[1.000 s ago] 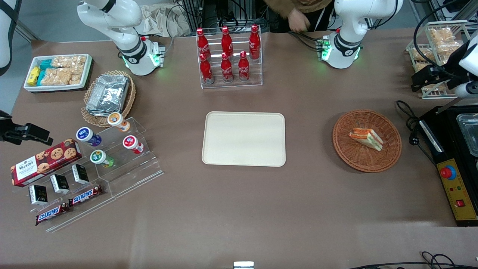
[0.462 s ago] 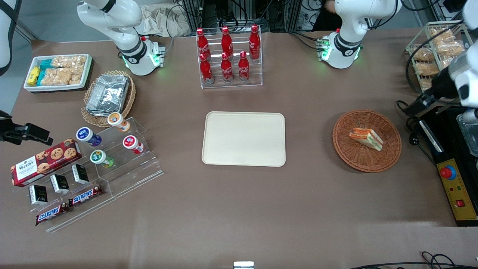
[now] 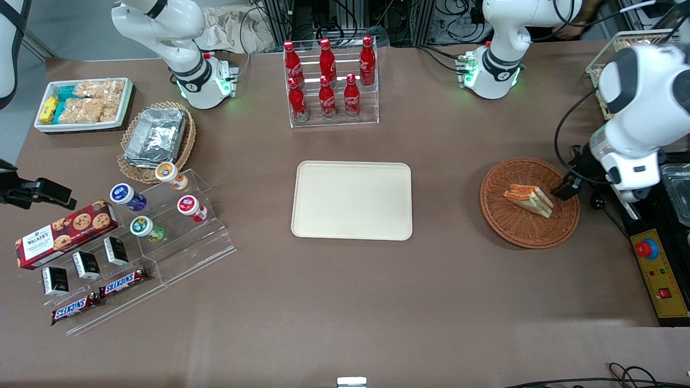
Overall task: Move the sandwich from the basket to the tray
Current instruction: 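Move the left gripper over the wrapped sandwich in the wicker basket, then lower the left gripper and close it on the sandwich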
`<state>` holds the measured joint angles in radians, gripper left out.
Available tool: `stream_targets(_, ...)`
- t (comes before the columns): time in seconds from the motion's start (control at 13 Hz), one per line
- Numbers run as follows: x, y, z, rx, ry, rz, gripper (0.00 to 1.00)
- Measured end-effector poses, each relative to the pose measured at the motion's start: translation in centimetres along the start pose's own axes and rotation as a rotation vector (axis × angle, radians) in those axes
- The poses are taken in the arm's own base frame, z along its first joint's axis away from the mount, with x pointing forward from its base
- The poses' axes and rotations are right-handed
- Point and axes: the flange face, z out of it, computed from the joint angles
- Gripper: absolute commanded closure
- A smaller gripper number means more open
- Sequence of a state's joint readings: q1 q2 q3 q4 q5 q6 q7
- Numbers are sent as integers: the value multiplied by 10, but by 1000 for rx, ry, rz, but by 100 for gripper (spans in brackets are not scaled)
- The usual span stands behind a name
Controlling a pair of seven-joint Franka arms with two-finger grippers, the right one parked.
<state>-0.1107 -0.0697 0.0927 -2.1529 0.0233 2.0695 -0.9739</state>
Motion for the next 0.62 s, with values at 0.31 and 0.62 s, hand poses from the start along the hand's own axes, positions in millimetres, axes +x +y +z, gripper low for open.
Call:
stream_targets(0.31, -3, -10, 52, -16, 10, -63, 0)
stream_targets(0.62, -5, -20, 107, -56, 39, -91, 0)
